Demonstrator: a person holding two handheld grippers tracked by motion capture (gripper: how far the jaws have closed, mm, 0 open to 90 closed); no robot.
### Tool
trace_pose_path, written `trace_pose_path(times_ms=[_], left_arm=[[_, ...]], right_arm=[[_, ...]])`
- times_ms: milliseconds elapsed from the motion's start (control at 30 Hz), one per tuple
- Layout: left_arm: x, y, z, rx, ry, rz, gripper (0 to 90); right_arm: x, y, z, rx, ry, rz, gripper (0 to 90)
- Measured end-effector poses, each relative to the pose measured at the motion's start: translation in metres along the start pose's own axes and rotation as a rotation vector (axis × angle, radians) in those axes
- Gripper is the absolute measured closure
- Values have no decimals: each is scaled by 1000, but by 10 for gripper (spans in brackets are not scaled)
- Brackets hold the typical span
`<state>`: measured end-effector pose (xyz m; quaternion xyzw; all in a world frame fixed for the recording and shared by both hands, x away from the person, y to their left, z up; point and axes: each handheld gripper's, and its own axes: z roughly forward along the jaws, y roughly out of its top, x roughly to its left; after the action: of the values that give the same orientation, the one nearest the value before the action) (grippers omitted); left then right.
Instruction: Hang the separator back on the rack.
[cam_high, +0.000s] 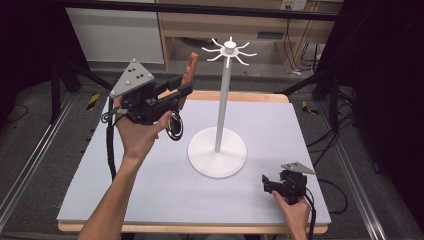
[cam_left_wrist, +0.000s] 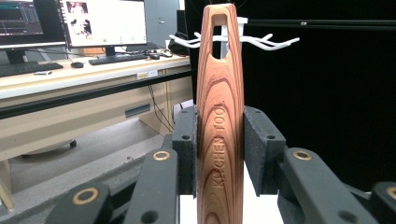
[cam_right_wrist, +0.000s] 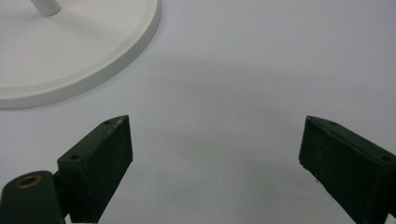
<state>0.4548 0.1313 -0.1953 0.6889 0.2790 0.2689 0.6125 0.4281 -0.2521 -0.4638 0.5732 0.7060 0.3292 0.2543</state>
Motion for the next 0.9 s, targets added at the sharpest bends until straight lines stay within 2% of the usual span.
trace_pose_path(times_ms=[900], left_arm=[[-6,8,23,34,1,25,676]], right_arm=[[-1,0,0,0,2,-2,101]])
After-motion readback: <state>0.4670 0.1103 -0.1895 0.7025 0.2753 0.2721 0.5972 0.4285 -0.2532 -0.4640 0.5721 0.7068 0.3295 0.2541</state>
